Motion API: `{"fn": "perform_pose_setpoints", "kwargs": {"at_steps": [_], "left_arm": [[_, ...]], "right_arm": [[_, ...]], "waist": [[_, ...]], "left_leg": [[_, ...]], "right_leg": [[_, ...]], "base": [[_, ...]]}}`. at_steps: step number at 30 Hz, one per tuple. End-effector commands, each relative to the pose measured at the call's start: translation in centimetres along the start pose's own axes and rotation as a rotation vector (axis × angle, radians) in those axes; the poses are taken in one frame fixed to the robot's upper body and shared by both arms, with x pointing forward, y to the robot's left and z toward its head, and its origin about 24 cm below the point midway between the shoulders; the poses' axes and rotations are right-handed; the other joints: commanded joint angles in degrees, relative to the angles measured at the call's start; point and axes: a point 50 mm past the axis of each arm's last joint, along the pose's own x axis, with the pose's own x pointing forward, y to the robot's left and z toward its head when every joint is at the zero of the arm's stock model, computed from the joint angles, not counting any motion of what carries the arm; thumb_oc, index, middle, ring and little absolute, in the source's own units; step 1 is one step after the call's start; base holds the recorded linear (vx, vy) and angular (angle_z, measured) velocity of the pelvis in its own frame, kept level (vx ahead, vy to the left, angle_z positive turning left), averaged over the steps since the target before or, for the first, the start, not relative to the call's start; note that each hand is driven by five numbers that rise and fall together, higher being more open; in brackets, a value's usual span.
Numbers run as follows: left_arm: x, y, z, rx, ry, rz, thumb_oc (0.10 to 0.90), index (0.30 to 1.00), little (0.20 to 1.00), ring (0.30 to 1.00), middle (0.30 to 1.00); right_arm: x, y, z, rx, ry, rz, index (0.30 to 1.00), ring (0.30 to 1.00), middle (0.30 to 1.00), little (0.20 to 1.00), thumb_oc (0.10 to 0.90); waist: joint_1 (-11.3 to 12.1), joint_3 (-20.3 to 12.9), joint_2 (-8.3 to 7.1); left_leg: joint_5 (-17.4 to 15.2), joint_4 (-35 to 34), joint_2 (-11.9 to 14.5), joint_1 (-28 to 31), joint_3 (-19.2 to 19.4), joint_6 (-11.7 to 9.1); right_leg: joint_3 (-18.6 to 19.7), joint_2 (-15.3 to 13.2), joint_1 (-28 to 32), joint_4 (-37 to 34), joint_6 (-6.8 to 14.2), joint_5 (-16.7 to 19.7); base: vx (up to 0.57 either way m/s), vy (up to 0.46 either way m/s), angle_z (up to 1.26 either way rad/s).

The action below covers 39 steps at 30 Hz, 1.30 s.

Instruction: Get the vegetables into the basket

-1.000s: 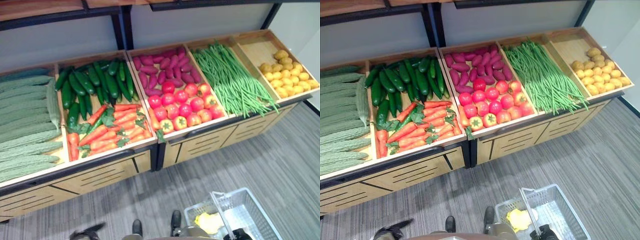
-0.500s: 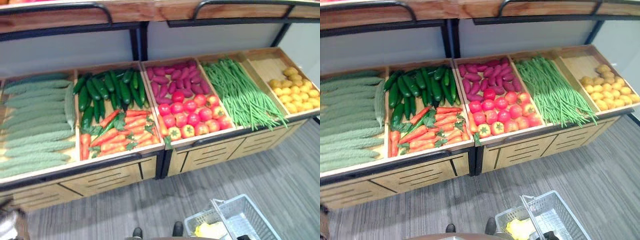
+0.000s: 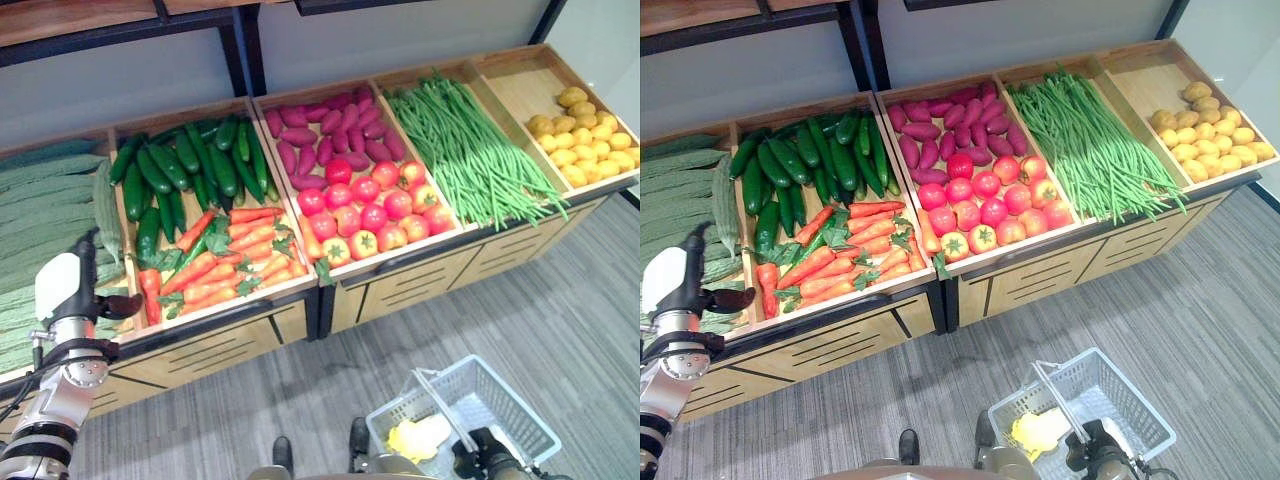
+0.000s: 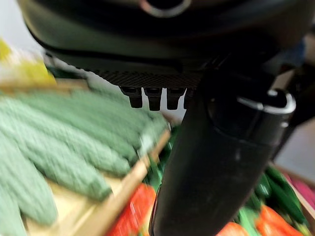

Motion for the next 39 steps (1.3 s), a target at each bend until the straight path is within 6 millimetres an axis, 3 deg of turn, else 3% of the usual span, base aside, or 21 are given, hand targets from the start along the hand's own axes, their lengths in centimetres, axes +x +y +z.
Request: {"fn": "perform_pose_setpoints", "kwargs": {"at_steps": [1, 8, 20, 24, 27, 28, 29, 30, 39], "left_arm": [[3.2, 5.3, 3.3, -0.123, -0.133, 0.166, 0.9, 1.0, 1.0, 1.0, 1.0], [4.0, 4.2, 6.8, -0.254, -0.235, 0.116, 0.9, 1.0, 1.0, 1.0, 1.0], [4.1, 2.4, 10.3, -0.299, -0.349, 0.05, 0.9, 1.0, 1.0, 1.0, 1.0], [3.5, 1.5, 10.6, -0.305, -0.365, 0.016, 0.9, 1.0, 1.0, 1.0, 1.0], [3.3, 0.5, 9.6, -0.289, -0.323, -0.01, 0.9, 1.0, 1.0, 1.0, 1.0], [3.1, -0.1, 9.0, -0.286, -0.29, -0.017, 0.594, 0.572, 0.572, 0.572, 0.572], [3.2, -0.2, 9.2, -0.287, -0.29, -0.015, 0.471, 0.399, 0.399, 0.399, 0.399], [3.1, -0.4, 9.0, -0.279, -0.286, -0.021, 0.4, 0.3, 0.3, 0.3, 0.3], [2.7, -2.8, 5.4, -0.264, -0.064, 0.005, 0.4, 0.3, 0.3, 0.3, 0.3]], "right_arm": [[0.1, -0.9, 0.7, -0.075, -0.064, -0.012, 0.3, 0.3, 0.3, 0.3, 0.4], [0.4, -1.1, 1.7, -0.091, -0.086, -0.01, 0.3, 0.3, 0.3, 0.3, 0.4], [0.6, -1.2, 2.8, -0.104, -0.107, -0.019, 0.3, 0.3, 0.3, 0.3, 0.4], [0.7, -1.4, 3.1, -0.095, -0.11, -0.028, 0.3, 0.3, 0.3, 0.3, 0.4], [0.7, -1.5, 3.2, -0.098, -0.112, -0.028, 0.3, 0.3, 0.3, 0.3, 0.4], [0.7, -1.4, 3.2, -0.098, -0.112, -0.029, 0.3, 0.3, 0.3, 0.3, 0.4], [0.7, -1.4, 3.3, -0.098, -0.116, -0.031, 0.3, 0.3, 0.3, 0.3, 0.4], [0.7, -1.5, 3.3, -0.096, -0.116, -0.034, 0.3, 0.3, 0.3, 0.3, 0.4], [0.7, -0.9, 3.6, -0.104, -0.125, -0.033, 0.3, 0.3, 0.3, 0.3, 0.4]], "waist": [[-0.45, -1.91, -2.3], [-1.02, -0.74, -2.97], [-1.56, 0.71, -3.4], [-1.45, 1.1, -3.42], [-1.39, 1.22, -3.48], [-1.36, 1.33, -3.57], [-1.36, 1.51, -3.52], [-1.33, 1.64, -3.49], [-1.43, 1.62, -3.97]], "left_leg": [[-1.9, 0.07, 1.14, -1.74, -0.72, -2.47], [-1.85, 0.07, 1.12, -2.81, 0.61, -2.24], [-1.86, 0.07, 1.25, -3.68, 1.41, -1.93], [-1.82, 0.07, 1.26, -3.88, 1.43, -1.85], [-1.93, 0.07, 1.21, -3.82, 1.65, -1.79], [-1.93, 0.07, 1.18, -3.88, 1.73, -1.76], [-1.85, 0.07, 1.18, -3.99, 1.62, -1.73], [-1.85, 0.07, 1.17, -4.05, 1.59, -1.74], [-2.16, 0.07, 1.23, -3.8, 1.99, -1.69]], "right_leg": [[5.48, -7.58, 1.52, 2.15, 9.28, -3.35], [7.21, -7.67, -0.54, 1.79, 9.41, -2.35], [8.81, -7.68, -2.46, 2.09, 9.39, -2.1], [9.12, -7.6, -3.03, 2.33, 9.32, -2.07], [9.35, -7.58, -3.1, 2.25, 9.32, -2.06], [9.43, -7.55, -3.25, 2.29, 9.33, -2.14], [9.37, -7.59, -3.37, 2.31, 9.29, -2.12], [9.38, -7.6, -3.44, 2.29, 9.3, -2.14], [9.7, -7.55, -3.62, 2.38, 9.3, -2.43]], "base": [[-0.03, 0.024, -0.14], [-0.02, 0.03, -0.15], [0.01, 0.015, -0.06], [0.01, 0.01, -0.04], [0.0, 0.0, 0.0], [0.0, 0.0, 0.0], [0.0, 0.0, 0.0], [0.0, 0.0, 0.0], [0.0, 0.001, 0.0]]}}
